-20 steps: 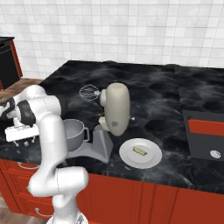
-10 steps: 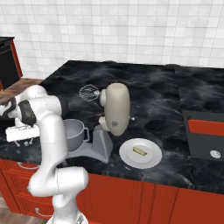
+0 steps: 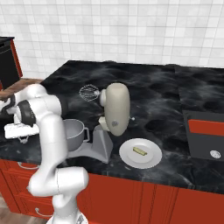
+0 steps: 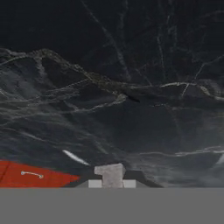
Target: Add butter and sugar cubes to the stand mixer bowl and then turn on the stand mixer to begin making frosting.
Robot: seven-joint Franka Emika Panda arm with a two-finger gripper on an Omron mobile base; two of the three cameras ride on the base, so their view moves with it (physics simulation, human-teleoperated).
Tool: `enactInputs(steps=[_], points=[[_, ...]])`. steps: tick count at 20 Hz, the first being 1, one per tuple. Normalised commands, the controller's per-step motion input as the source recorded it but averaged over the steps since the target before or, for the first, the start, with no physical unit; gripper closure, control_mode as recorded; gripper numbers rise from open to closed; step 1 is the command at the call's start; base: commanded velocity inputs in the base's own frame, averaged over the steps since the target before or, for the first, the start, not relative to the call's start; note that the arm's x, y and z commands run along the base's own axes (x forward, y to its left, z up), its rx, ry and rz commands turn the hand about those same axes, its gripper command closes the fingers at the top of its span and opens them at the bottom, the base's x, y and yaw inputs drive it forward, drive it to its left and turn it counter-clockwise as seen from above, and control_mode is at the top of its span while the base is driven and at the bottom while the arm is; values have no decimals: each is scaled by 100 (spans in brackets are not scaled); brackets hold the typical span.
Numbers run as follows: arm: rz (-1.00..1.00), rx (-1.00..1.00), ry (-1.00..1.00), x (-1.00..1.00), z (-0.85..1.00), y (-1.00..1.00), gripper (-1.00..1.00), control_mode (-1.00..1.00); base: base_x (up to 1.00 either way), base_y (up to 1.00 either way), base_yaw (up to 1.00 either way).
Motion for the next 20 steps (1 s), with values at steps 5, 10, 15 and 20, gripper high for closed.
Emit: enactInputs(steps=[5, 10, 15, 20], points=[[0, 4, -12, -50, 98, -46, 100, -100, 0, 0, 0], [0, 6, -29, -45, 71, -86, 100, -100, 0, 0, 0], [0, 23, -32, -31, 86, -92, 100, -100, 0, 0, 0], [0, 22, -31, -21, 50, -91, 100, -100, 0, 0, 0]])
